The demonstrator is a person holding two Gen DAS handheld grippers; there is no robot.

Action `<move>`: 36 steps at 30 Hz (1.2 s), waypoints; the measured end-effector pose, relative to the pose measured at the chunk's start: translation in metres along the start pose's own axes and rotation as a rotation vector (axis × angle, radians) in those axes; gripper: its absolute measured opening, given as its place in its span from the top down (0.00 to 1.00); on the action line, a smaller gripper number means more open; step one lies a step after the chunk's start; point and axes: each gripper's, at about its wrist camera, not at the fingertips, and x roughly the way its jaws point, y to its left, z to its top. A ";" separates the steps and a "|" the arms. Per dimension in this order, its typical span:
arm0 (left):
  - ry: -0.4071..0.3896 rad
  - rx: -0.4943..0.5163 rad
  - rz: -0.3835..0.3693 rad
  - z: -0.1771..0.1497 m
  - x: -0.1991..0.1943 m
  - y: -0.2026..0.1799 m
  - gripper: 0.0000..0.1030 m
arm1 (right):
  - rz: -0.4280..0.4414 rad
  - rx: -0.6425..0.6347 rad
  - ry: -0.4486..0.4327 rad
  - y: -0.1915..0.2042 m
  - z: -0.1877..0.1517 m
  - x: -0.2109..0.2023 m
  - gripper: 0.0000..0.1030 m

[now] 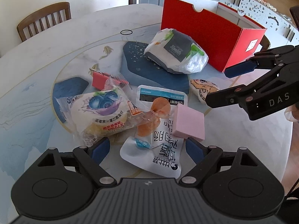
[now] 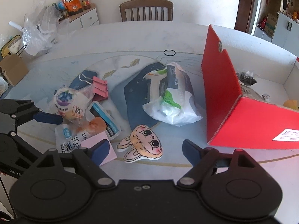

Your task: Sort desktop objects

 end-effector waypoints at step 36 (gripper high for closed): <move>-0.016 0.066 0.008 0.000 -0.005 -0.024 0.44 | 0.069 0.072 0.027 -0.009 -0.002 0.013 0.48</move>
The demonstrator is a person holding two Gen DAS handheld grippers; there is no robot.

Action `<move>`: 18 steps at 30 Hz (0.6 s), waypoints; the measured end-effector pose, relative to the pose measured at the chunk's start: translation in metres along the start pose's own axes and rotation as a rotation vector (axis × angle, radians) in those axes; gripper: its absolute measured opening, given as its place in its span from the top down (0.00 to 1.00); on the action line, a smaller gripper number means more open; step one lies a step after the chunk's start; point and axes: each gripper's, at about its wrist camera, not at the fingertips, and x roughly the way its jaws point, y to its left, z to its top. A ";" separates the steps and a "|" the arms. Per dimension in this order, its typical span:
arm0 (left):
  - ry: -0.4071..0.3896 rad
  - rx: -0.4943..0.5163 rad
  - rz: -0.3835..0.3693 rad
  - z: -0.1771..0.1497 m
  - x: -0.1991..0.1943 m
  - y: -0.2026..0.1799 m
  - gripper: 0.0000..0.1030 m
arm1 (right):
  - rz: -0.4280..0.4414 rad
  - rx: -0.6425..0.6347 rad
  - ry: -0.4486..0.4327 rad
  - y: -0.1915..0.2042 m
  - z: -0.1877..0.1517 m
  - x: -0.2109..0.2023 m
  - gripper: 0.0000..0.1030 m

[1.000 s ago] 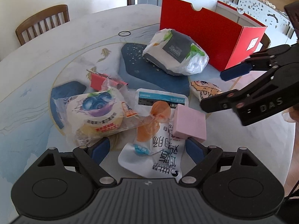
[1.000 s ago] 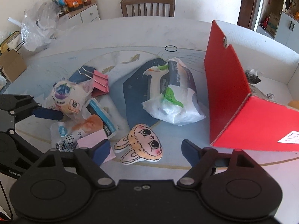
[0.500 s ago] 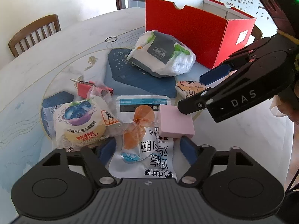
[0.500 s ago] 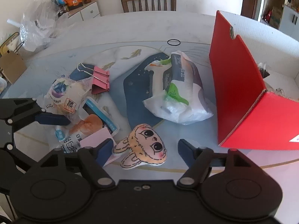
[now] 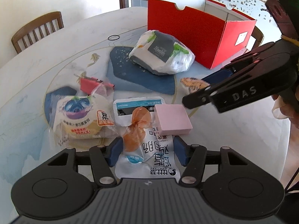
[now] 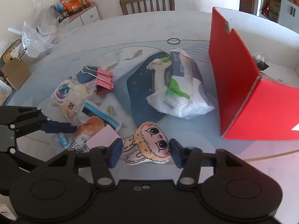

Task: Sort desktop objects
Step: 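Grasp the white printed snack bag with the left tool while the right tool grasps the cartoon plush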

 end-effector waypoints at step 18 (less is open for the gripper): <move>0.042 -0.095 -0.078 -0.013 -0.047 0.007 0.44 | 0.024 0.034 -0.013 -0.003 -0.022 -0.038 0.48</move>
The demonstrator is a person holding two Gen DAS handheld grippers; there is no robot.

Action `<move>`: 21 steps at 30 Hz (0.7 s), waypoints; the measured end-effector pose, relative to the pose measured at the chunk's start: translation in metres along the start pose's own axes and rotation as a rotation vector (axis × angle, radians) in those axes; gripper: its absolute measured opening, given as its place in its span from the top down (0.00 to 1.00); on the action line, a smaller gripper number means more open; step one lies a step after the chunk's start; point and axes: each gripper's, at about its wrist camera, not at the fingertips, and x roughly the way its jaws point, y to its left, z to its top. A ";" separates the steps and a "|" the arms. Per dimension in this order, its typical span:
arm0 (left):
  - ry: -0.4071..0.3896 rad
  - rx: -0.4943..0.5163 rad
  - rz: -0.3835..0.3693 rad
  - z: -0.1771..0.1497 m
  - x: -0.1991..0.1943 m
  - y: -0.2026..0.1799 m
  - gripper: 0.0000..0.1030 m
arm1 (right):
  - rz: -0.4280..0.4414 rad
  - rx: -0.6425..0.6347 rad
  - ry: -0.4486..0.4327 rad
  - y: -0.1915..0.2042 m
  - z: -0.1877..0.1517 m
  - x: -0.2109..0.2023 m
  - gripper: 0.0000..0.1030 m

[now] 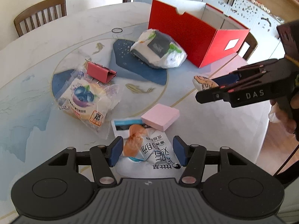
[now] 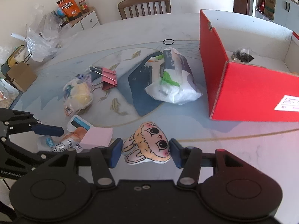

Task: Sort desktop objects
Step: 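Grasp the white printed snack bag with the left tool while the right tool grasps the cartoon plush, then lift the snack bag and plush and carry both over the red box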

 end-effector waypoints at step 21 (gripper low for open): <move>-0.077 0.034 -0.058 0.013 -0.040 -0.026 0.44 | -0.017 0.020 -0.029 -0.011 -0.004 -0.055 0.48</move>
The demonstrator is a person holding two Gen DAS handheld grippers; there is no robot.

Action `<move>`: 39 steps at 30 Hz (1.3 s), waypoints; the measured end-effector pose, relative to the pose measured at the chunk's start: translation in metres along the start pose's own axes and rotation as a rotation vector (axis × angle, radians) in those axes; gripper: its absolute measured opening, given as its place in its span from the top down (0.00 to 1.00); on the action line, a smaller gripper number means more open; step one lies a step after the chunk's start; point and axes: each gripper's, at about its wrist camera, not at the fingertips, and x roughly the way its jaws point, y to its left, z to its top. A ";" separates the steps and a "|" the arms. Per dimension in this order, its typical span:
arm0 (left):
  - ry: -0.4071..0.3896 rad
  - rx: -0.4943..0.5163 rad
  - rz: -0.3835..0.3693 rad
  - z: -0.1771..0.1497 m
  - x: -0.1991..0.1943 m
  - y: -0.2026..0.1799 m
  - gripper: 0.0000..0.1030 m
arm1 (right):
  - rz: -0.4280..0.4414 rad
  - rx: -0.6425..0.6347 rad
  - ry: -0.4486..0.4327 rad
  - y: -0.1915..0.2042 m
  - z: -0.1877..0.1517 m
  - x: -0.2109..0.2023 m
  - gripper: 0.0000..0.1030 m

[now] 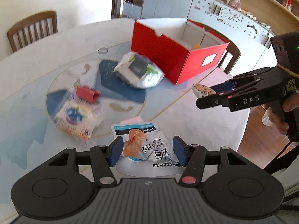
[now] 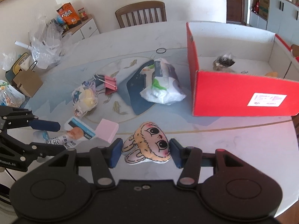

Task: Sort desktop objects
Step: 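Lift the snack bag and plush and carry both over the red box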

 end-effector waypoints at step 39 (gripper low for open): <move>-0.214 0.158 0.008 0.179 0.074 -0.120 0.44 | -0.107 -0.071 -0.153 -0.167 0.082 -0.052 0.48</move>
